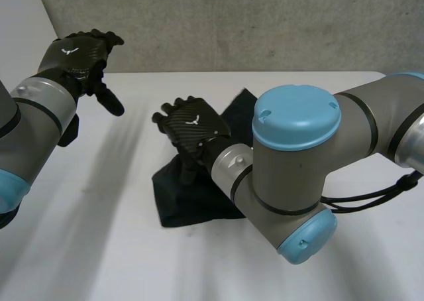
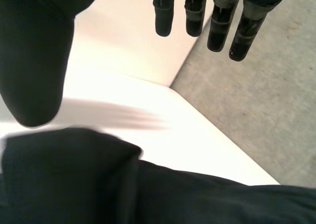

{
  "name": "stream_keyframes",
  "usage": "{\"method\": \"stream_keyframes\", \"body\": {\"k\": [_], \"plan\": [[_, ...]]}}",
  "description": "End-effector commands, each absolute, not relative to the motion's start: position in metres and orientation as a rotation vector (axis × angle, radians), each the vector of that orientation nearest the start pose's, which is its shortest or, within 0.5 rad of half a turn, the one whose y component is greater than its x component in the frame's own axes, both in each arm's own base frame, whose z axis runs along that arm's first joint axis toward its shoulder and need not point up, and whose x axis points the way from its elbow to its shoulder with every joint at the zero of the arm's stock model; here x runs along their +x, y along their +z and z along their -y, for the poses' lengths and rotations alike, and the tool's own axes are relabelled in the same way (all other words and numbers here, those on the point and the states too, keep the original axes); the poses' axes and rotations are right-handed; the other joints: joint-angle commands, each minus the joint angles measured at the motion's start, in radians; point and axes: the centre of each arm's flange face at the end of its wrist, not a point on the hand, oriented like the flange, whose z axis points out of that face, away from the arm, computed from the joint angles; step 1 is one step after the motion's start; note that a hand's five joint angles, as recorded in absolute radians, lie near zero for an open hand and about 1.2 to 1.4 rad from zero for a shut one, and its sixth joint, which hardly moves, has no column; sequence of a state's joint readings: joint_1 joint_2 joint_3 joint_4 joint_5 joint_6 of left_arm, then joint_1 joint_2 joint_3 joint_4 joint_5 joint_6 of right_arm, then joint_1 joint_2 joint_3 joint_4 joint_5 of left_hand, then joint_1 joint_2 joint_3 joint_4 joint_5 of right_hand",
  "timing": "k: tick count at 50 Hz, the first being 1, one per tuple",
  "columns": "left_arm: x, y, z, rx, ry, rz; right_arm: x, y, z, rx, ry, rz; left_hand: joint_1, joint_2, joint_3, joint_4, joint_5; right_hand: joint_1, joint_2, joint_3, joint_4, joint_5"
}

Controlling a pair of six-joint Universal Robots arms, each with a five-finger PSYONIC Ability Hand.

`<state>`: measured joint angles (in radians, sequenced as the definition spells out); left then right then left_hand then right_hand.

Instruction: Fold the shorts.

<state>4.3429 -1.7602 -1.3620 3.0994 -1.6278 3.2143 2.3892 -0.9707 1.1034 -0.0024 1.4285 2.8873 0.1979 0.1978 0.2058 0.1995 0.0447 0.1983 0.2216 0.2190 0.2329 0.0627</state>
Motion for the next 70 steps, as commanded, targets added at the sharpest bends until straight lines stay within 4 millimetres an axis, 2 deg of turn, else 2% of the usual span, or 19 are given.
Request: {"method": "stream_keyframes", "body": {"k": [1,6,12,19,26,32,39,42,43,47,49,51,52,55,56,59,60,64,70], "plan": [[-0.239,0.302,0.272,0.439,-2.256,-2.349,0.381,0.251,0.207,-1.098,-1.744,-1.815,0.010,0.010,0.002,0.008,-0.012,-0.024,-0.047,-0.044,-0.058,-0.063],[-0.245,0.287,0.249,0.519,-2.193,-2.429,0.334,0.271,0.248,-1.039,-1.792,-1.975,0.013,0.013,0.005,0.011,-0.009,-0.024,-0.047,-0.044,-0.058,-0.063],[-0.261,0.267,0.225,0.617,-2.133,-2.531,0.308,0.275,0.275,-1.118,-1.869,-2.037,0.010,0.010,0.002,0.008,-0.012,-0.024,-0.047,-0.044,-0.058,-0.063],[-0.282,0.224,0.219,0.579,-1.981,-2.768,0.315,0.253,0.281,-1.396,-1.858,-1.976,0.010,0.010,0.002,0.008,-0.012,-0.024,-0.047,-0.044,-0.058,-0.063],[-0.290,0.192,0.236,0.425,-1.872,-2.896,0.325,0.229,0.278,-1.497,-1.745,-1.908,0.033,0.033,0.025,0.031,0.012,-0.024,-0.047,-0.044,-0.058,-0.063],[-0.297,0.166,0.248,0.342,-1.773,-2.972,0.327,0.210,0.282,-1.607,-1.730,-1.902,0.106,0.107,0.099,0.105,0.085,0.121,0.098,0.101,0.087,0.082],[-0.305,0.135,0.258,0.351,-1.652,-3.002,0.328,0.190,0.298,-1.777,-1.850,-1.916,0.212,0.212,0.204,0.210,0.191,0.670,0.646,0.649,0.635,0.631],[-0.306,0.129,0.266,0.323,-1.656,-2.959,0.329,0.191,0.304,-1.757,-1.925,-1.912,0.438,0.438,0.430,0.436,0.416,1.189,1.165,1.168,1.154,1.150],[-0.306,0.129,0.268,0.310,-1.661,-2.944,0.329,0.192,0.305,-1.748,-1.938,-1.909,0.514,0.514,0.506,0.512,0.493,1.198,1.175,1.177,1.163,1.159],[-0.304,0.139,0.278,0.248,-1.710,-2.881,0.328,0.206,0.303,-1.701,-1.981,-1.898,0.975,0.975,0.967,0.973,0.953,1.198,1.175,1.177,1.163,1.159],[-0.305,0.147,0.280,0.253,-1.735,-2.865,0.326,0.227,0.298,-1.628,-2.034,-1.881,1.168,1.168,1.160,1.167,1.147,1.198,1.175,1.177,1.163,1.159],[-0.305,0.159,0.279,0.275,-1.765,-2.843,0.324,0.244,0.296,-1.571,-2.077,-1.867,1.198,1.198,1.190,1.197,1.177,1.198,1.175,1.177,1.163,1.159],[-0.304,0.181,0.279,0.304,-1.840,-2.796,0.321,0.263,0.293,-1.506,-2.123,-1.846,1.198,1.198,1.190,1.197,1.177,1.198,1.175,1.177,1.163,1.159],[-0.302,0.217,0.276,0.357,-1.961,-2.703,0.317,0.289,0.286,-1.420,-2.186,-1.804,1.198,1.198,1.190,1.197,1.177,1.198,1.175,1.177,1.163,1.159],[-0.301,0.240,0.271,0.407,-2.040,-2.631,0.314,0.306,0.283,-1.364,-2.230,-1.779,1.198,1.198,1.190,1.197,1.177,1.198,1.175,1.177,1.163,1.159],[-0.298,0.276,0.264,0.487,-2.164,-2.504,0.307,0.330,0.277,-1.297,-2.286,-1.746,1.198,1.198,1.190,1.197,1.177,1.198,1.175,1.177,1.163,1.159],[-0.295,0.301,0.258,0.542,-2.248,-2.411,0.303,0.344,0.270,-1.278,-2.319,-1.721,1.198,1.198,1.190,1.197,1.177,1.198,1.175,1.177,1.163,1.159],[-0.293,0.340,0.243,0.737,-2.351,-2.222,0.291,0.362,0.252,-1.289,-2.295,-1.757,1.198,1.198,1.190,1.197,1.177,1.198,1.175,1.177,1.163,1.159],[-0.293,0.344,0.232,0.978,-2.258,-2.095,0.282,0.357,0.231,-1.379,-2.094,-1.888,1.198,1.198,1.190,1.197,1.177,1.198,1.175,1.177,1.163,1.159]]}}
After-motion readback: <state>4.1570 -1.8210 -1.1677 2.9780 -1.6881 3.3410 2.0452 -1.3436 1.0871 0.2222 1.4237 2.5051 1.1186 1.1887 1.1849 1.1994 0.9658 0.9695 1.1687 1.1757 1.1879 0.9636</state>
